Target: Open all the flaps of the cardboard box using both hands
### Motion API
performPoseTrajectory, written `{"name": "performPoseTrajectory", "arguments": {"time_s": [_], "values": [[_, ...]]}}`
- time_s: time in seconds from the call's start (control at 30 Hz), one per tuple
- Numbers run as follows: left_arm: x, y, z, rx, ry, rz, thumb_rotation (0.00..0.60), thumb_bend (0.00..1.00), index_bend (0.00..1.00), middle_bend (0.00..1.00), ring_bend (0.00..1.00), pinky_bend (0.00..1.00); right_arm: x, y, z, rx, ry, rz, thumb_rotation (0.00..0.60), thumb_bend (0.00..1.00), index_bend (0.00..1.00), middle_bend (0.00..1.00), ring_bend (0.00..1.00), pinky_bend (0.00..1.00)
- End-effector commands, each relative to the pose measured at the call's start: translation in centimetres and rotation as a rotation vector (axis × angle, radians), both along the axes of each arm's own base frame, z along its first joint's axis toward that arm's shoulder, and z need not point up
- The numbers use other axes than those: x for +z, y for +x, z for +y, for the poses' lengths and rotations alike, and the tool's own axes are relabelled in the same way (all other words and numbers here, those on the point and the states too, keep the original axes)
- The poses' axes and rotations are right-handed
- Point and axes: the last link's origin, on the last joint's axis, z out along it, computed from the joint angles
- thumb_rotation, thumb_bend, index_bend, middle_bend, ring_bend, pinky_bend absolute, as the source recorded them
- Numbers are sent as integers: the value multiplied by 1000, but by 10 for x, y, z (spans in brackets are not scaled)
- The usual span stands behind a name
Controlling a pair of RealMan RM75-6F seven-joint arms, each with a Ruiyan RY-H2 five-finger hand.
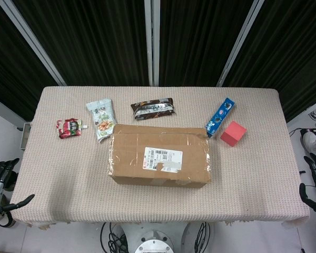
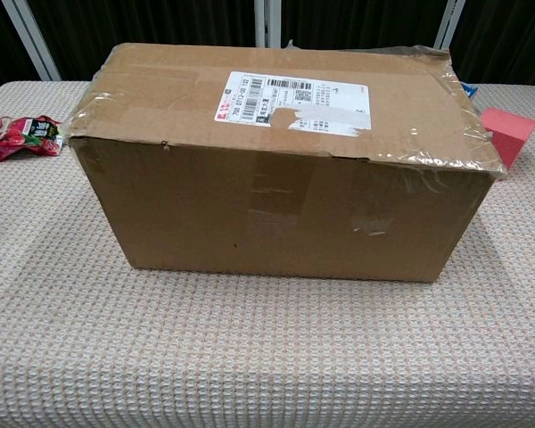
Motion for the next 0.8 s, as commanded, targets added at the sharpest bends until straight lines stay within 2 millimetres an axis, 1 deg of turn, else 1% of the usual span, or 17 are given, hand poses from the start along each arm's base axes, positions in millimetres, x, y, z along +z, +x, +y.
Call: {"name": "performPoseTrajectory", "arguments": {"time_s": [0.03,0.13,0.2,0.23,0.27,0.3,0.37,0.4,0.43,0.47,0.53,0.57,0.67,0.7,0.73,0.77,0.8], "values": [[0,0,1,3,-2,-7,228,97,101,177,164,301,1,-1,-1,-1,-3,1,600,477,0,0,0,0],[-1,2,2,-1,-12,-37,227,106,101,177,164,301,1,-2,-2,-4,-5,0,600,477,0,0,0,0],[-2,7,8,-16,-33,-77,229,172,100,177,164,301,2,-3,-1,-6,-7,-1,600,477,0,0,0,0],[0,11,13,-24,-44,-100,238,248,100,177,164,301,3,-3,-1,-7,-7,-1,600,477,0,0,0,0],[2,15,19,-33,-53,-122,258,291,100,177,164,302,4,-3,-2,-7,-9,0,600,477,0,0,0,0],[6,22,29,-48,-63,-144,290,328,100,177,164,303,5,-2,-2,-7,-12,1,600,477,0,0,0,0],[14,35,49,-85,-75,-160,408,402,100,177,165,306,8,-1,-4,-6,-20,4,600,477,0,0,0,0],[18,45,64,-111,-86,-173,447,426,100,177,165,306,10,1,-6,-2,-26,3,600,477,0,0,0,0],[21,54,75,-132,-98,-191,507,446,100,177,165,307,12,2,-6,2,-29,3,600,477,0,0,0,0],[23,64,87,-151,-111,-217,552,453,100,177,164,307,13,4,-7,6,-32,5,600,477,0,0,0,0],[26,85,116,-183,-151,-282,599,455,100,178,165,307,15,6,-7,12,-35,13,600,477,0,0,0,0],[25,98,132,-201,-180,-310,600,453,101,178,165,307,16,7,-7,14,-37,17,600,477,0,0,0,0],[20,125,165,-235,-237,-348,599,448,101,178,165,311,17,7,-5,13,-44,23,600,477,0,0,0,0],[16,136,178,-246,-261,-358,590,448,101,178,164,312,17,7,-3,11,-45,26,600,477,0,0,0,0],[12,144,187,-248,-281,-363,569,448,101,178,164,313,17,6,-2,8,-45,28,600,477,0,0,0,0],[7,153,199,-246,-311,-362,526,449,101,178,164,313,18,5,0,3,-44,32,600,477,0,0,0,0],[2,159,206,-239,-336,-358,497,449,101,178,165,313,18,3,0,-1,-45,34,600,477,0,0,0,0]]}}
